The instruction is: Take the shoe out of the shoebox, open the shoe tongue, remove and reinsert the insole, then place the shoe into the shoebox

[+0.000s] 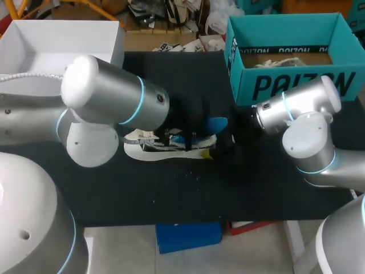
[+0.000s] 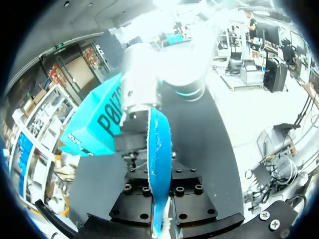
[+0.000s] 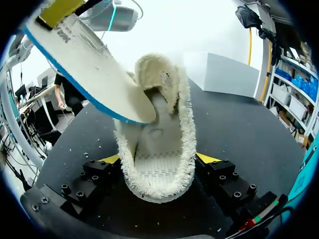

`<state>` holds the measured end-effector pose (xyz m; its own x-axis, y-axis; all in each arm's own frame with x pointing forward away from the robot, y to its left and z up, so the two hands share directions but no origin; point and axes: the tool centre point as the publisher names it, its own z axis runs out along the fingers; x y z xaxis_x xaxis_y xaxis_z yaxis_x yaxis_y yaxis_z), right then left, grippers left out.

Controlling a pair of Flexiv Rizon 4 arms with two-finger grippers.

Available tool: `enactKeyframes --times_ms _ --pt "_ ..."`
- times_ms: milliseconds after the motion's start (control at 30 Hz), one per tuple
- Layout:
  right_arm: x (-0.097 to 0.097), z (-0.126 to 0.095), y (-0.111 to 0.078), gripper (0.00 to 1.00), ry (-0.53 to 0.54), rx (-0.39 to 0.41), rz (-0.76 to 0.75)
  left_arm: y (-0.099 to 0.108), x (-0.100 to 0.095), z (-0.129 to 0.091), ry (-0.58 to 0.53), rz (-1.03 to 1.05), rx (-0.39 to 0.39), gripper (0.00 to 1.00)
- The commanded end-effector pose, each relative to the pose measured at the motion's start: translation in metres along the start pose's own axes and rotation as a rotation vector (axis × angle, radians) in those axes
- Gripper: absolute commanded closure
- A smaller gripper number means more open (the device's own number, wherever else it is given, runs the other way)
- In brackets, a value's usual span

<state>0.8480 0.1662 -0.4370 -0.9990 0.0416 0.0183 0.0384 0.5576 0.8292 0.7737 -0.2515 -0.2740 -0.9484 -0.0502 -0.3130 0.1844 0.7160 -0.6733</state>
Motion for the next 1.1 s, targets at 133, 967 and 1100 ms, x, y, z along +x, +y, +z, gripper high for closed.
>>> enactKeyframes --times_ms 133,967,1100 --pt "-0.002 0.002 -0.003 1.0 0.0 0.003 0.001 -0.027 -0.024 -0.041 0.211 -0.044 0.395 1.0" --pt "-0.002 0.002 -0.003 1.0 0.0 0.003 0.001 -0.056 -0.031 -0.089 0.307 -0.171 0.543 1.0" --pt "-0.002 0.002 -0.003 1.0 0.0 0.003 0.001 -0.081 -0.035 -0.115 0.316 -0.205 0.551 1.0"
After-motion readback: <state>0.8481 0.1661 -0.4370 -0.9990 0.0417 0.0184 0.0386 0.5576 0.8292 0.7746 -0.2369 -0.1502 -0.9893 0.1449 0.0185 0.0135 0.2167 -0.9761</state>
